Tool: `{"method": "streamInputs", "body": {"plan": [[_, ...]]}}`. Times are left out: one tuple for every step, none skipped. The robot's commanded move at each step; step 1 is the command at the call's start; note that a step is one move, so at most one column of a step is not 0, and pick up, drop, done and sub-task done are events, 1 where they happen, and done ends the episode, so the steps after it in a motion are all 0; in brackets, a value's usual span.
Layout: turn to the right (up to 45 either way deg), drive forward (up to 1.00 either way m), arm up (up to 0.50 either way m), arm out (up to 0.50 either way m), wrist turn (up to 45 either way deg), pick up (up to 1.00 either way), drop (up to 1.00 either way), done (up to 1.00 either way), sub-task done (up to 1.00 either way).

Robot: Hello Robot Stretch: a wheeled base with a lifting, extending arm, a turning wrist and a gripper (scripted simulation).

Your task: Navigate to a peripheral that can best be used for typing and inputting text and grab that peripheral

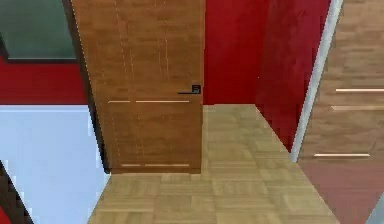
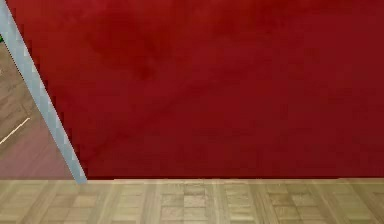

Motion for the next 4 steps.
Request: {"method": "streamInputs", "body": {"plan": [[-6.0,0.00,0.00,0.00,0.0,0.00,0.00,0.00,0.00],[0.0,0.05,0.00,0.00,0.0,0.00,0.00,0.00,0.00],[-21.0,0.00,0.00,0.00,0.0,0.00,0.00,0.00,0.00],[-3.0,0.00,0.00,0.00,0.0,0.00,0.00,0.00,0.00]]}}
